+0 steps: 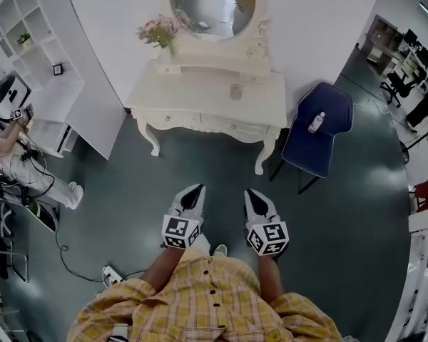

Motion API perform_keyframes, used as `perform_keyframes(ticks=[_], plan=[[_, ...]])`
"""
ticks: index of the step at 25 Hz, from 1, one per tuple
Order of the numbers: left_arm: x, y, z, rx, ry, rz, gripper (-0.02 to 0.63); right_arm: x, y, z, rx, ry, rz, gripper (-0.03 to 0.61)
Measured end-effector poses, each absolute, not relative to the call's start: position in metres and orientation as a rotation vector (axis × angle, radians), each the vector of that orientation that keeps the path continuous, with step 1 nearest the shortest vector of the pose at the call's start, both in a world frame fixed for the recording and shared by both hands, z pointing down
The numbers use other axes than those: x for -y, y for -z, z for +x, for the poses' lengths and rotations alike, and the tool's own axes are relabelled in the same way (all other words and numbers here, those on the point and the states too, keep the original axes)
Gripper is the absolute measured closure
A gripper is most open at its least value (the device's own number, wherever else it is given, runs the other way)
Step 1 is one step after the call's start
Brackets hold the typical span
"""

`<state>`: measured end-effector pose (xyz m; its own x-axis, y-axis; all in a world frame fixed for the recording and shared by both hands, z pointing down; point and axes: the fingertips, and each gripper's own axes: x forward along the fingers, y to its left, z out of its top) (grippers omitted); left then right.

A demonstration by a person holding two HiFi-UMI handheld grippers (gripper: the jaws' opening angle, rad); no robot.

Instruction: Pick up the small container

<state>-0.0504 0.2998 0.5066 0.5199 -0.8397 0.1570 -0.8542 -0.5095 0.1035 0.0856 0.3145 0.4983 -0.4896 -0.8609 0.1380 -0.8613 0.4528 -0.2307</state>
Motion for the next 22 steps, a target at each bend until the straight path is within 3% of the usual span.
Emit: perform_keyframes(ticks=[11,22], plan=[[-0.244,-0.520,-0.037,1.415,-0.124,2.561,0.614,-0.256,-0.506,0.087,2.659,-0.474,1.597,0.580],[-0.105,-0.517,-0.043,1.366,-0.118,2.591,0.615,-0.125,-0.508,0.076,2.624,-0.478,1.637,0.580]])
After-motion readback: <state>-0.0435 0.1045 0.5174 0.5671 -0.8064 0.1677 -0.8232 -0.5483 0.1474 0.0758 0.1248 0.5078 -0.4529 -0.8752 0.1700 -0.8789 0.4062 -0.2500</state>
